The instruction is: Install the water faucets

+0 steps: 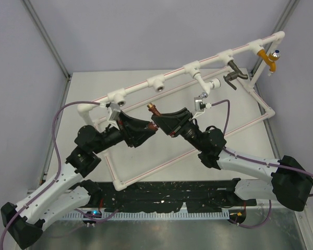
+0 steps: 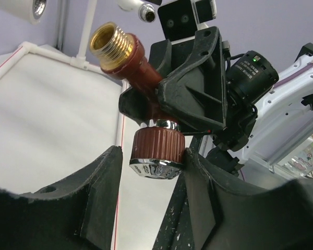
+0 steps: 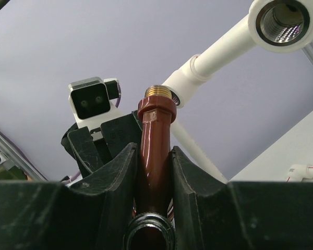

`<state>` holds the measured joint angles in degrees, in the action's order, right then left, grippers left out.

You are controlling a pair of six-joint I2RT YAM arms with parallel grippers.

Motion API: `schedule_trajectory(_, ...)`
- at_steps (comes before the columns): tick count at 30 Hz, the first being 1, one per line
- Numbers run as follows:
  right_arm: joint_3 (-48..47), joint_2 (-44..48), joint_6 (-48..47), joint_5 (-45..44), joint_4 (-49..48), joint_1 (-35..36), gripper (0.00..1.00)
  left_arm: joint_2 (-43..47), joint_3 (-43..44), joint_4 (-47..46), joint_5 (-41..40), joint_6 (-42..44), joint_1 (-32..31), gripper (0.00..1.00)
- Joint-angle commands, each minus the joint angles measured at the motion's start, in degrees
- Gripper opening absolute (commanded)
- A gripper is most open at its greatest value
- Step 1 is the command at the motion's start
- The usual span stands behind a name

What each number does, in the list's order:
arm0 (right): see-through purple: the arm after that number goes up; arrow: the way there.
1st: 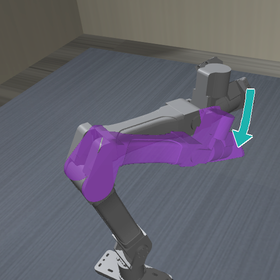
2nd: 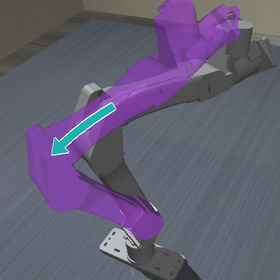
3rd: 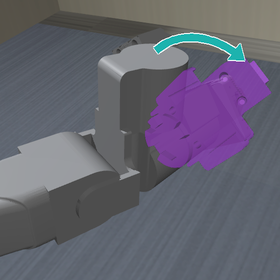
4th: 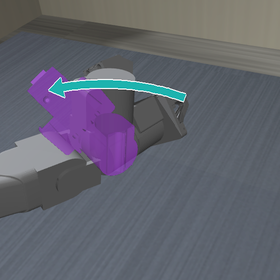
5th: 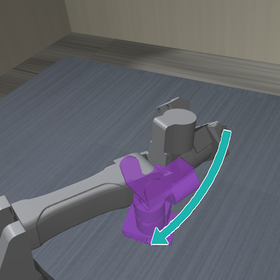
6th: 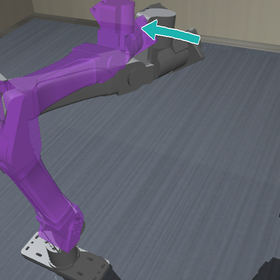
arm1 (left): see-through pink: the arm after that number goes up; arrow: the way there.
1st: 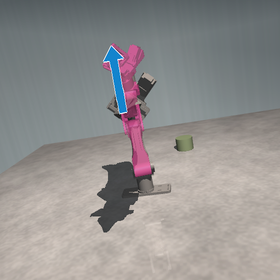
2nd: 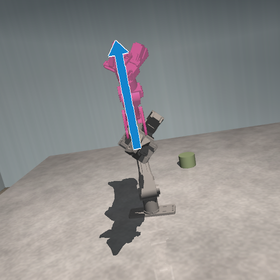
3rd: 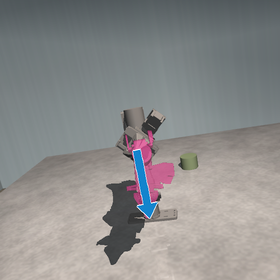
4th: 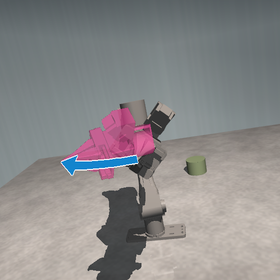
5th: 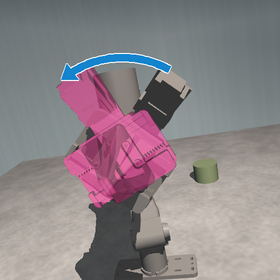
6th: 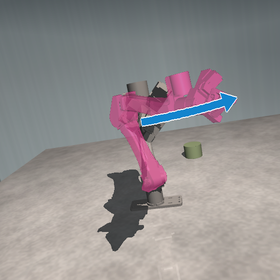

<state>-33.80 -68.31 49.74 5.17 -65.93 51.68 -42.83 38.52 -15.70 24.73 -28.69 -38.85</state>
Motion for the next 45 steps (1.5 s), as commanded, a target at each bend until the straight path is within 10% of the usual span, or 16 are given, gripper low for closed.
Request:
schedule_trajectory(1,0.1,-0.1,0.4,-0.2,-4.4,0.5,0.05,-0.4,0.3,-6.2,0.6,-2.8,-0.7,0.49)
schedule_trajectory(14,0.5,-1.6,-0.2,-1.8,-4.8,0.9,0.05,-1.3,-0.6,-6.1,0.9,-5.5,-1.6,0.55)
schedule_trajectory(24,1.2,-1.0,-1.2,-2.8,-4.1,0.9,0.07,-1.4,-0.3,-5.0,0.7,-7.3,-1.7,0.00)
schedule_trajectory(34,2.6,5.9,-13.8,-4.3,4.2,0.1,0.84,2.0,2.5,8.8,-5.0,-6.0,-1.1,0.00)
schedule_trajectory(45,-0.9,24.7,-71.0,1.5,39.4,-0.2,0.96,4.2,7.8,23.8,-3.9,-9.0,3.4,0.00)
